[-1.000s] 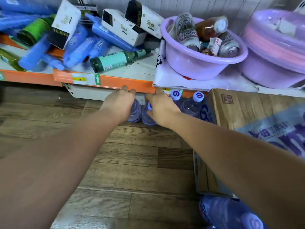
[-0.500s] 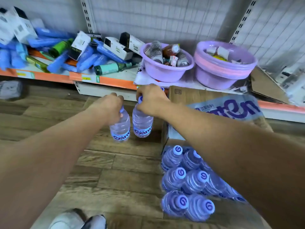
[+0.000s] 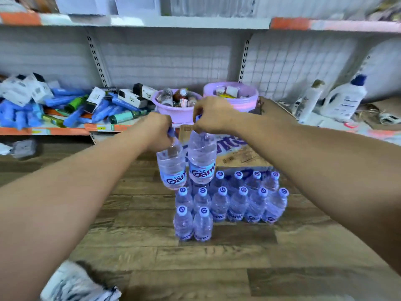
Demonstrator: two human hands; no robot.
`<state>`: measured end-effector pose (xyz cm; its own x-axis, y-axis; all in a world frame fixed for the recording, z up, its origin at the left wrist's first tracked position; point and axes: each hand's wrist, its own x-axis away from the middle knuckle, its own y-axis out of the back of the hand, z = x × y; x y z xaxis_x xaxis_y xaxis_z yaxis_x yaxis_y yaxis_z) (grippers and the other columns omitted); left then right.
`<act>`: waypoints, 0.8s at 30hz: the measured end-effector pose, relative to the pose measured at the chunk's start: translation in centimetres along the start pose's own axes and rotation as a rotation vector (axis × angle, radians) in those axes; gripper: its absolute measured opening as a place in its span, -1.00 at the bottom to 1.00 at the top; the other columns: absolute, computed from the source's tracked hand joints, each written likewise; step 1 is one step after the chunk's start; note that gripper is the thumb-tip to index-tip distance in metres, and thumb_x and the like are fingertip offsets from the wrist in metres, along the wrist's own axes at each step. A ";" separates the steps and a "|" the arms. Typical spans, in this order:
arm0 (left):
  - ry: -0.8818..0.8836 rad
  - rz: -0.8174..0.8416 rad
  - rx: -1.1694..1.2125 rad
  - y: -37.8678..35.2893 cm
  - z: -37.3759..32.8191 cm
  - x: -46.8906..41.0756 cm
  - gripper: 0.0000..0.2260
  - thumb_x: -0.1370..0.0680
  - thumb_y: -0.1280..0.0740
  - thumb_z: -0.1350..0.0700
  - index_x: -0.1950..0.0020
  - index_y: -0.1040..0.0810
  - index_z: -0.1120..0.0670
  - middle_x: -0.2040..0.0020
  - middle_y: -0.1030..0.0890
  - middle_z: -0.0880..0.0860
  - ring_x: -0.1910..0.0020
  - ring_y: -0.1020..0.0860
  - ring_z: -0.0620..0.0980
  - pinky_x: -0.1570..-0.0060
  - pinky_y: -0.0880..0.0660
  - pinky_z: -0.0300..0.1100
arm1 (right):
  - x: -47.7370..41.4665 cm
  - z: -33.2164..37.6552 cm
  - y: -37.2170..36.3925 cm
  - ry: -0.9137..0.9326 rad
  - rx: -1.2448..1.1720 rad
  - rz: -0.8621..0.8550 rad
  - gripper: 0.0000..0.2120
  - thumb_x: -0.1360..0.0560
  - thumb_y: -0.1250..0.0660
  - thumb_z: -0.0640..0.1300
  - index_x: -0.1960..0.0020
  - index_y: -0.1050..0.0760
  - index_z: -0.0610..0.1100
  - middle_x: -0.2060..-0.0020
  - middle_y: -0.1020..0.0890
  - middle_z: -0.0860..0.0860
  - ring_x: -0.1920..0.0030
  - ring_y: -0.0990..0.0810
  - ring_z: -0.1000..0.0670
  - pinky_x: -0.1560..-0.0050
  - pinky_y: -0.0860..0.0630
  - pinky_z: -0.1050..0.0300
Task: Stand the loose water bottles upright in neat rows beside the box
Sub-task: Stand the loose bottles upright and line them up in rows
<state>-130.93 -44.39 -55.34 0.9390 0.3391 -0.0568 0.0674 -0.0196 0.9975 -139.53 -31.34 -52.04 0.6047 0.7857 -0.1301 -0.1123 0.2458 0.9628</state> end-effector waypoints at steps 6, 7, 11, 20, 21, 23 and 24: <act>-0.157 0.086 0.030 -2.8 -8.1 2.7 -0.82 -0.51 -0.25 0.13 0.08 -0.50 0.25 -0.03 -0.58 0.29 0.01 -0.53 0.19 -0.02 -0.48 -0.02 | 7.5 -4.8 0.7 -0.117 0.039 0.073 -0.75 -0.41 -0.36 -0.18 -0.08 -0.61 -0.16 0.00 -0.63 -0.10 -0.02 -0.56 -0.10 -0.01 -0.51 0.12; -0.166 0.122 0.028 -3.6 -9.2 3.0 -0.81 -0.53 -0.25 0.11 0.06 -0.47 0.25 -0.05 -0.57 0.28 -0.01 -0.52 0.19 -0.01 -0.46 -0.03 | 8.4 -5.6 0.4 -0.136 0.053 0.091 -0.74 -0.40 -0.37 -0.18 -0.08 -0.60 -0.16 0.00 -0.63 -0.09 -0.04 -0.57 -0.11 0.03 -0.51 0.13; -0.213 0.238 0.084 -7.2 -13.0 3.7 -0.86 -0.54 -0.24 0.12 0.15 -0.32 0.13 -0.09 -0.52 0.25 -0.01 -0.48 0.20 0.10 -0.35 -0.11 | 11.1 -8.6 -1.4 -0.186 0.057 0.180 -0.75 -0.41 -0.36 -0.19 -0.08 -0.60 -0.17 0.06 -0.62 -0.10 0.01 -0.56 -0.12 0.28 -0.38 0.20; -0.199 0.395 0.013 -15.7 -15.6 3.1 -0.68 -0.54 -0.28 0.07 -0.19 -0.39 0.22 -0.16 -0.43 0.22 -0.12 -0.49 0.24 -0.07 -0.48 0.03 | 12.4 -13.8 -8.9 -0.216 -0.016 0.384 -0.71 -0.43 -0.36 -0.22 -0.15 -0.54 -0.18 -0.12 -0.61 -0.11 -0.08 -0.57 -0.13 0.11 -0.45 0.13; -0.189 0.401 0.001 -16.5 -15.6 2.9 -0.65 -0.54 -0.28 0.07 -0.24 -0.37 0.22 -0.18 -0.42 0.21 -0.12 -0.50 0.25 -0.04 -0.48 0.02 | 12.4 -14.2 -9.7 -0.211 -0.018 0.392 -0.71 -0.44 -0.35 -0.22 -0.16 -0.53 -0.19 -0.13 -0.60 -0.11 -0.06 -0.55 -0.13 0.12 -0.42 0.15; -0.180 0.413 -0.024 -17.9 -15.7 2.6 -0.64 -0.54 -0.28 0.08 -0.27 -0.35 0.21 -0.19 -0.41 0.21 -0.11 -0.51 0.26 -0.01 -0.49 0.03 | 12.3 -14.9 -11.4 -0.205 -0.036 0.398 -0.70 -0.45 -0.33 -0.23 -0.18 -0.51 -0.19 -0.14 -0.60 -0.12 -0.08 -0.54 -0.14 0.14 -0.38 0.17; -0.177 0.416 -0.027 -18.6 -15.7 2.4 -0.65 -0.54 -0.27 0.09 -0.25 -0.35 0.21 -0.20 -0.40 0.21 -0.10 -0.52 0.26 -0.03 -0.51 0.06 | 12.3 -15.3 -12.2 -0.204 -0.043 0.400 -0.70 -0.45 -0.32 -0.24 -0.19 -0.51 -0.19 -0.14 -0.60 -0.13 -0.12 -0.54 -0.14 0.19 -0.37 0.19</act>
<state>-135.26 -28.43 -73.38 0.9278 0.1413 0.3452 -0.3345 -0.0948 0.9376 -142.80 -16.01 -68.98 0.6496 0.6967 0.3042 -0.3991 -0.0280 0.9165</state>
